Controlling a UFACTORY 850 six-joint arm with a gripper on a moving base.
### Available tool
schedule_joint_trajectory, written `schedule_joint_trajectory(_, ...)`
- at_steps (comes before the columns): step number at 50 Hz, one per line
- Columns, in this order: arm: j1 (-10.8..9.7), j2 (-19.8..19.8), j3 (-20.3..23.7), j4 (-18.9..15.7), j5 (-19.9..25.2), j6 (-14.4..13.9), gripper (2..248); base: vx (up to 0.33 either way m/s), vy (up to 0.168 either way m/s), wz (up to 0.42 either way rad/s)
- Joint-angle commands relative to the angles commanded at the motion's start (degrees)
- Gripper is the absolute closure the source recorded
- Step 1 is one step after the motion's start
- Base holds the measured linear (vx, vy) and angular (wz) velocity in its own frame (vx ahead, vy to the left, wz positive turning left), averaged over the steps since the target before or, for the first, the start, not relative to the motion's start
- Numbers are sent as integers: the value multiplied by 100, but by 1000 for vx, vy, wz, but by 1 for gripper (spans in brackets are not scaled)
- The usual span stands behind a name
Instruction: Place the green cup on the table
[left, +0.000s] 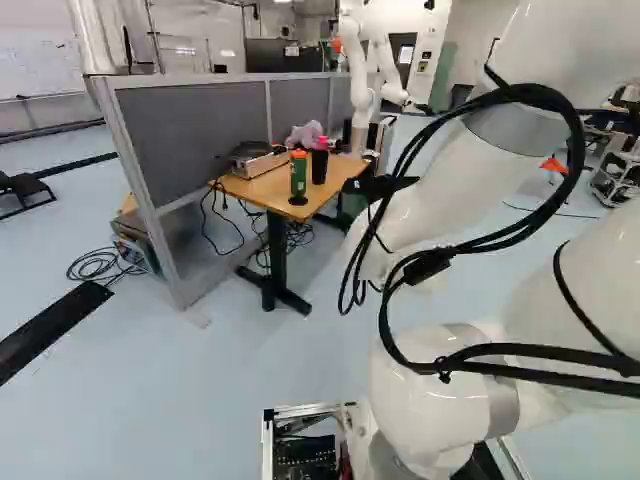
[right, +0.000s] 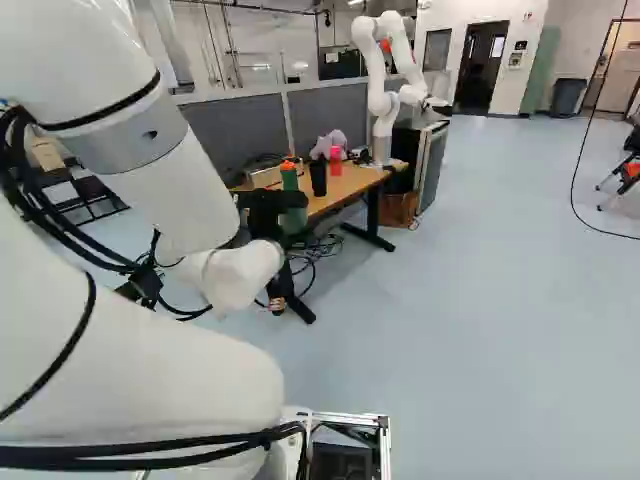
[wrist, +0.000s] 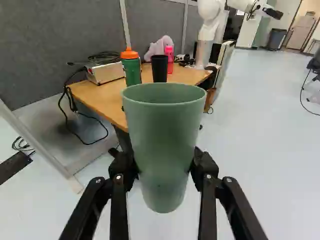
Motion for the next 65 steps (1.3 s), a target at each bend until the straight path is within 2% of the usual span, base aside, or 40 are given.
schedule_joint_trajectory(48, 0, 0, 0, 0, 0, 0, 126, 1, 0, 1)
schedule_joint_trajectory(65, 0, 0, 0, 0, 0, 0, 126, 112, -62, -16)
